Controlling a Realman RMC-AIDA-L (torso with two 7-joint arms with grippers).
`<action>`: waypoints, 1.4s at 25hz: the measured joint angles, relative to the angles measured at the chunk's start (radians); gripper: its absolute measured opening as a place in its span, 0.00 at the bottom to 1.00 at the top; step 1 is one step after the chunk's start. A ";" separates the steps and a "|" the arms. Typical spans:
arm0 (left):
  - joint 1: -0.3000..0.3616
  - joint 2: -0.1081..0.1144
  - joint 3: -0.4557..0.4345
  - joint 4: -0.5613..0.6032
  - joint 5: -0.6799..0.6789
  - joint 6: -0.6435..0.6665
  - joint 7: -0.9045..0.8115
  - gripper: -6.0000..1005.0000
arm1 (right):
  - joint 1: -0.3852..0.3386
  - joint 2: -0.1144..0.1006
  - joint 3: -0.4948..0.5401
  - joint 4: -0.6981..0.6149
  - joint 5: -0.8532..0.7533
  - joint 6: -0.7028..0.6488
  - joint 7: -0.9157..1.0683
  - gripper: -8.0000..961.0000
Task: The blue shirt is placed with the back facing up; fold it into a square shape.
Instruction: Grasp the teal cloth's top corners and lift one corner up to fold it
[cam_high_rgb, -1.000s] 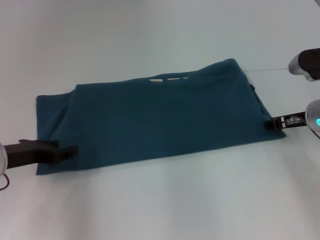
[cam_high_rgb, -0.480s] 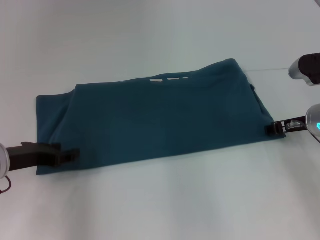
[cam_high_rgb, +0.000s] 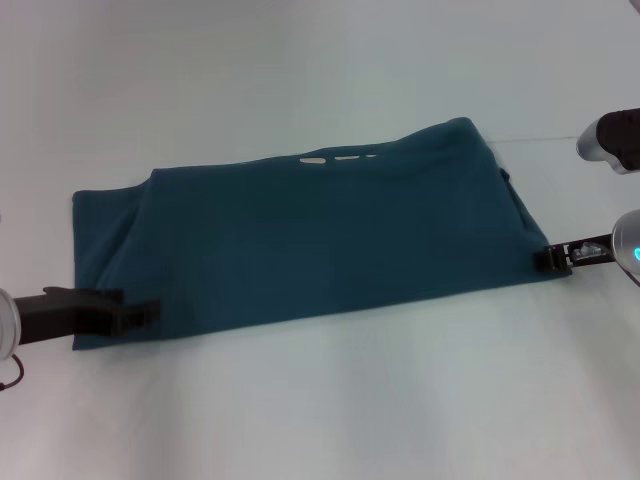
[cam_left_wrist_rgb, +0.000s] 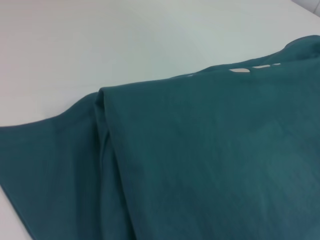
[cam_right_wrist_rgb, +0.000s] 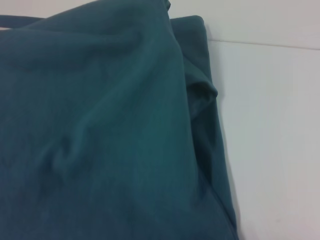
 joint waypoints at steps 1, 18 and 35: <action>0.000 0.000 0.000 -0.002 0.000 0.000 0.000 0.60 | 0.000 0.000 0.000 0.000 0.000 0.000 -0.001 0.56; 0.000 0.000 0.000 -0.005 0.000 -0.006 0.000 0.60 | 0.011 0.002 0.001 0.009 -0.001 -0.003 -0.012 0.36; 0.000 0.000 0.000 -0.005 0.000 -0.008 0.000 0.60 | 0.015 0.006 -0.008 0.011 -0.006 0.012 -0.032 0.10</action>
